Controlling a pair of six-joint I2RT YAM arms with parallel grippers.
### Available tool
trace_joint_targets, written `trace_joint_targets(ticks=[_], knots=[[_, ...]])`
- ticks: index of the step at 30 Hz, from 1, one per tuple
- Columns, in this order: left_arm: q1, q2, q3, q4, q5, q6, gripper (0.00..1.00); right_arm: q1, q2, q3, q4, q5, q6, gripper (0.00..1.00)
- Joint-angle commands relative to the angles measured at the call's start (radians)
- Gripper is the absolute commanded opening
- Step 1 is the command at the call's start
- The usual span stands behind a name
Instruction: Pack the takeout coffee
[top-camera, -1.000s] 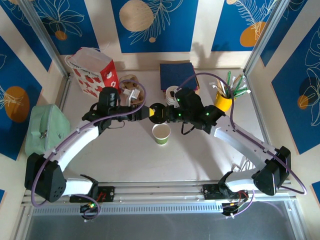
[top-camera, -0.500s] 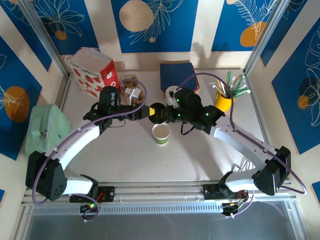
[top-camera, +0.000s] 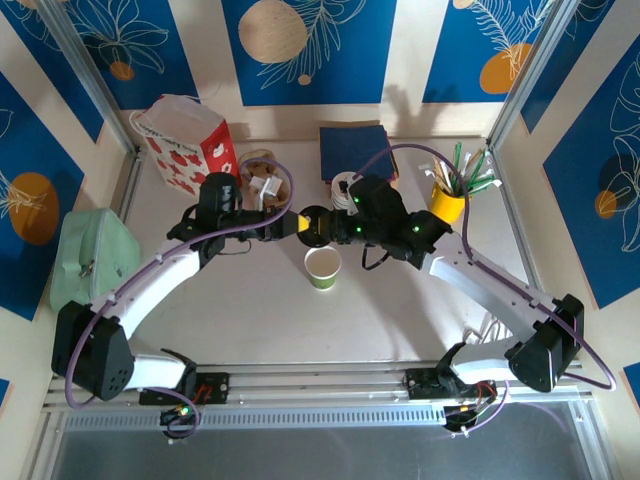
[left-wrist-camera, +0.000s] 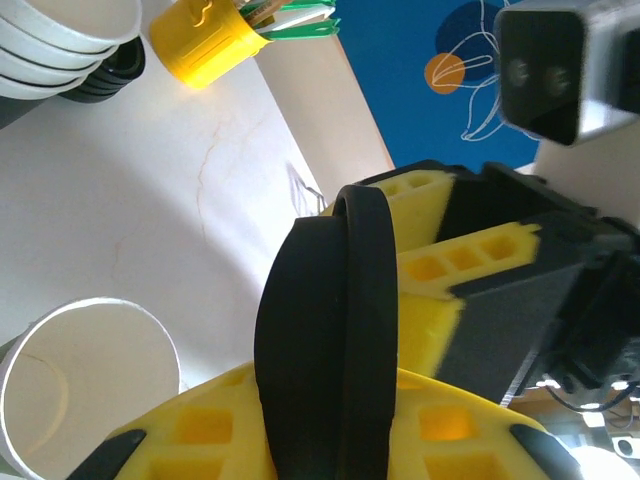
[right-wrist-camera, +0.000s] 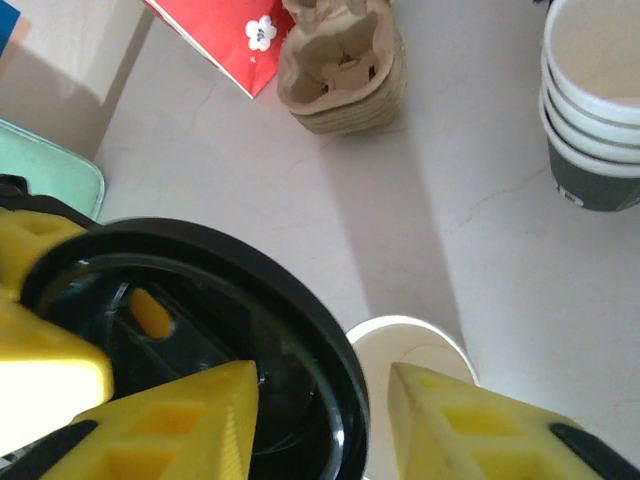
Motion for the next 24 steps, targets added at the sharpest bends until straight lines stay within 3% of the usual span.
trace_joint_targets(ticks=[1,5,10,19,24], knots=[[0.001,0.013,0.035,-0.031,-0.013,-0.008,0.13,-0.004,-0.045,0.077,0.004,0.039,-0.053,0.46],[0.019,0.010,0.034,-0.019,-0.015,-0.051,0.13,-0.015,-0.082,0.079,0.040,0.071,-0.121,0.55],[0.041,0.023,0.016,0.027,0.012,-0.140,0.13,-0.039,-0.168,-0.006,0.168,0.028,-0.264,0.56],[0.094,0.015,-0.003,0.054,0.007,-0.338,0.12,-0.057,-0.362,-0.325,0.491,-0.092,-0.692,0.55],[0.101,-0.012,-0.008,0.048,-0.003,-0.398,0.12,-0.055,-0.440,-0.483,0.568,-0.284,-1.014,0.57]])
